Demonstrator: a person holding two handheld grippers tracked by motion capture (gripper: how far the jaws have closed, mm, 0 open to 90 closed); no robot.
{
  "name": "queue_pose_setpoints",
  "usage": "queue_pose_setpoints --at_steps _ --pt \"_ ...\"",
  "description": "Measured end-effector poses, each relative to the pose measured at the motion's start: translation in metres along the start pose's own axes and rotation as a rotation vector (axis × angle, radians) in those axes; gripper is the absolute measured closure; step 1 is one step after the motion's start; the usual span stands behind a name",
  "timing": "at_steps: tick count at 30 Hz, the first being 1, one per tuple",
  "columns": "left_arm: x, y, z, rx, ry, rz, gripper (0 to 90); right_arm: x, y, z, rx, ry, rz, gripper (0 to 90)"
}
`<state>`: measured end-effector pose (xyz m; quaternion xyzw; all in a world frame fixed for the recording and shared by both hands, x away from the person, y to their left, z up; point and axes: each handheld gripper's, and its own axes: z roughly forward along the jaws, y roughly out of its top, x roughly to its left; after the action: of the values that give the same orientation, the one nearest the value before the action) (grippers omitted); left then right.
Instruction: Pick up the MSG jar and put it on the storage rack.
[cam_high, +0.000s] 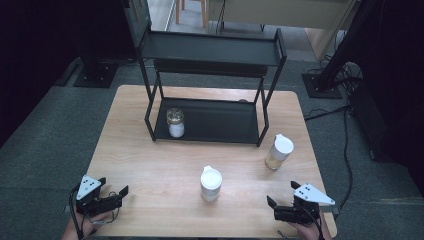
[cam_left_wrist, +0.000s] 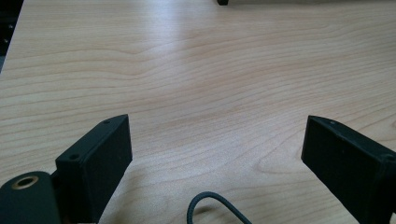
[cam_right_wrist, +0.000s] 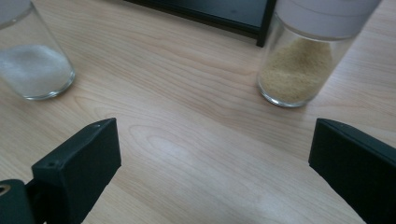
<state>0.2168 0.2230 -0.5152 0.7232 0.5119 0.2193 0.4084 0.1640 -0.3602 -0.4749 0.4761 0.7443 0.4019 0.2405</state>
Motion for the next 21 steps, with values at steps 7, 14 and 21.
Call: queue_pose_setpoints --at_steps 7,14,21 --pt "0.000 0.000 0.000 0.001 -0.002 -0.001 8.8 0.014 0.009 0.002 -0.010 0.032 -0.039 1.9" --pt "0.000 0.000 0.000 0.002 -0.004 -0.002 8.8 0.027 0.017 0.005 -0.012 0.059 -0.079 1.9" --pt "0.000 0.000 0.000 0.002 -0.007 -0.002 8.8 0.039 0.026 0.007 -0.026 0.085 -0.119 2.0"
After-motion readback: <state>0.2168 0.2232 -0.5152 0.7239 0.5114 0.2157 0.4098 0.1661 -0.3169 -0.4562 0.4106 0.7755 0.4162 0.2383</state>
